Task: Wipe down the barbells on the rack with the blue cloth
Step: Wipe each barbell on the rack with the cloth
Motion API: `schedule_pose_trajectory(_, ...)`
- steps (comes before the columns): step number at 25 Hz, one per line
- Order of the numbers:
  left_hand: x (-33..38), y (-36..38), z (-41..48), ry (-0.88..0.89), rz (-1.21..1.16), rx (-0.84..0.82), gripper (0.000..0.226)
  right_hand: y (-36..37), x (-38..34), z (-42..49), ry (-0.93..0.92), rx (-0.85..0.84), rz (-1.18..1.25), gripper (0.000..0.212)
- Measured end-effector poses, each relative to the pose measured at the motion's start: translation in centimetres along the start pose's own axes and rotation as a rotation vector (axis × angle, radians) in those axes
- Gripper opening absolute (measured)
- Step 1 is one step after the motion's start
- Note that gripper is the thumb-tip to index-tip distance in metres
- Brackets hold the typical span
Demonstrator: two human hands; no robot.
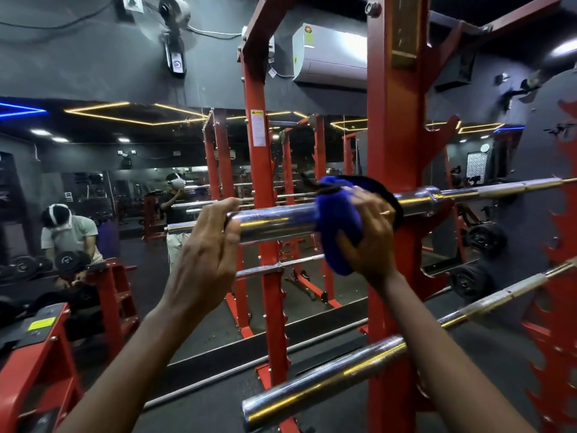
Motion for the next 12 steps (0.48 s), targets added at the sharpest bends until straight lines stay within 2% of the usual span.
schedule_pose_trajectory(3,0.5,1.4,-0.4,-0.006,0.180,-0.097,0.043,-2.5,7.2,-1.7,0.265,0.135,-0.061,0.043)
schedule_pose_trajectory(6,1.0,1.0,1.3,0.021,0.351,0.007,0.037,-4.2,10.3,-2.0,0.540,0.173,-0.006,0.059)
schedule_pose_trajectory(8,1.9,0.0,2.6,-0.009,0.335,0.052,0.037,-4.2,9.9,-1.3,0.650,0.150,0.050,0.070)
schedule_pose_trajectory(10,1.5,0.1,3.6,-0.238,0.191,-0.030,0.045,-3.7,8.7,-0.7,0.679,0.129,0.076,0.074)
schedule_pose_trajectory(12,-0.3,0.7,4.5,-0.624,0.003,-0.244,0.052,-3.3,6.3,-0.2,0.598,0.106,0.062,0.071)
Point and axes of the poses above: each hand's wrist, its own z-axis towards the middle knuckle, its own y-axis out of the palm, x = y × z, the point moved 5 cm from there along z, towards the middle knuckle, and after that the axes turned 4 degrees about -x, right-handed, at the moved point
